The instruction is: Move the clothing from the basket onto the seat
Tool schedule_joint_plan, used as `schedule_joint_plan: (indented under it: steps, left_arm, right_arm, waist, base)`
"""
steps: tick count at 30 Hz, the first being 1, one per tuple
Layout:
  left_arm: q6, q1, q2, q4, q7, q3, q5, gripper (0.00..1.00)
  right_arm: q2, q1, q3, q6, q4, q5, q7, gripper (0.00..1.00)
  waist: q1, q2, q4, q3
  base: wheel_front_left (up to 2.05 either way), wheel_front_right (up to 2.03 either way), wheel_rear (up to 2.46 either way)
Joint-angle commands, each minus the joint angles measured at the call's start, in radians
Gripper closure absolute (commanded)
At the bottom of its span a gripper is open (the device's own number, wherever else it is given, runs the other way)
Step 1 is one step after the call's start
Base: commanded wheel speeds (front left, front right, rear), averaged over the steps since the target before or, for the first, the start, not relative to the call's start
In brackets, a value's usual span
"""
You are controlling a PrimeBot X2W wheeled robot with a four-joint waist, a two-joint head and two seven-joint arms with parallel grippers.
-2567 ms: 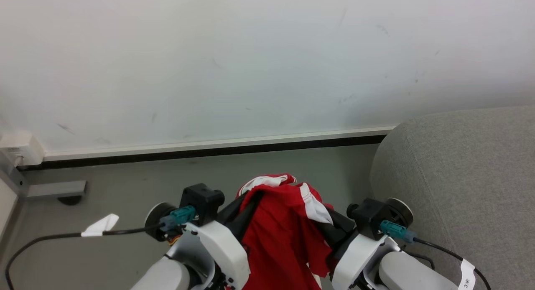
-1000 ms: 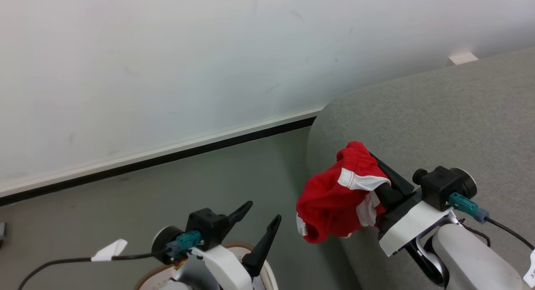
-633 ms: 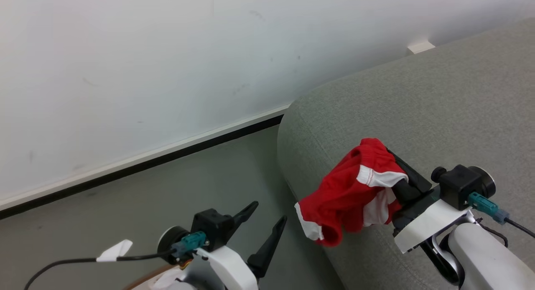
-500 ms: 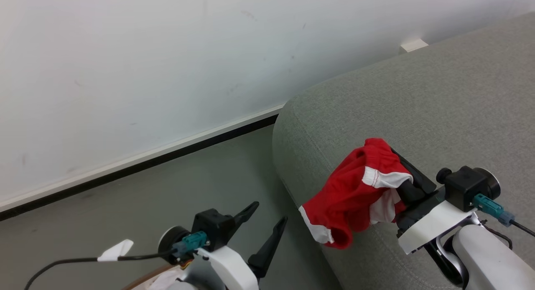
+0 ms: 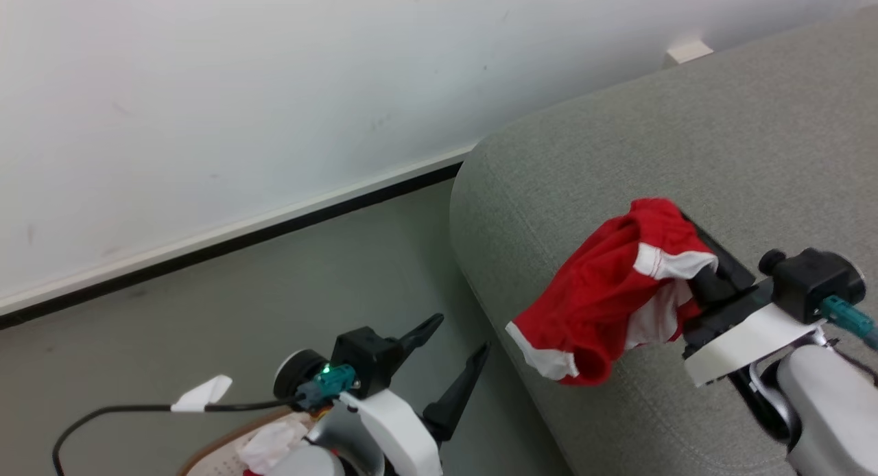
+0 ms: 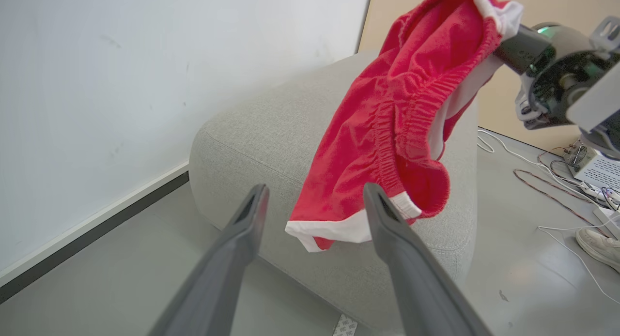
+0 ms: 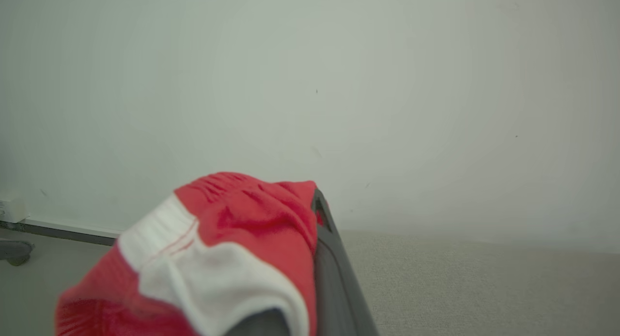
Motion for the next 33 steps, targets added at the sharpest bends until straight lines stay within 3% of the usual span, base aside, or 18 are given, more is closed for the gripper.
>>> schedule_joint_plan:
  steps: [1, 8, 19, 23, 27, 33]
  left_arm:
    - [-0.004, -0.023, 0.003, -0.006, 0.004, -0.001, 0.009, 0.0]
    - [-0.039, -0.157, -0.01, -0.038, 0.039, -0.019, 0.05, 0.0]
    - [-0.084, -0.366, -0.06, -0.041, 0.05, -0.041, 0.093, 0.0]
    - [-0.088, -0.396, -0.067, -0.027, 0.04, -0.043, 0.102, 0.0]
    - [-0.085, -0.413, -0.072, -0.021, 0.033, -0.044, 0.109, 0.0]
    - [-0.074, -0.421, -0.07, -0.009, 0.023, -0.041, 0.109, 0.0]
  right_arm:
    - [-0.012, -0.032, -0.016, -0.002, -0.003, -0.012, 0.0, 1.0]
    - [-0.104, -0.178, -0.131, -0.002, 0.01, -0.034, 0.0, 1.0]
    - [-0.372, -0.459, -0.365, -0.002, 0.13, -0.051, 0.032, 1.0]
    - [-0.427, -0.543, -0.439, -0.002, 0.206, -0.073, 0.05, 1.0]
    - [-0.44, -0.598, -0.491, -0.002, 0.304, -0.105, 0.052, 1.0]
    - [-0.346, -0.569, -0.515, -0.002, 0.474, -0.151, 0.038, 1.0]
  waist:
    - [0.0, -0.0001, 0.017, 0.041]
    - [0.0, -0.0001, 0.083, 0.216]
    - [0.0, -0.0001, 0.189, 0.469]
    - [0.0, -0.0001, 0.212, 0.517]
    - [0.0, -0.0001, 0.23, 0.551]
    - [0.0, -0.0001, 0.247, 0.577]
  base:
    - [0.0, 0.0, 0.0]
    - [0.0, 0.0, 0.0]
    - [0.0, 0.0, 0.0]
    - [0.0, 0.0, 0.0]
    - [0.0, 0.0, 0.0]
    - [0.0, 0.0, 0.0]
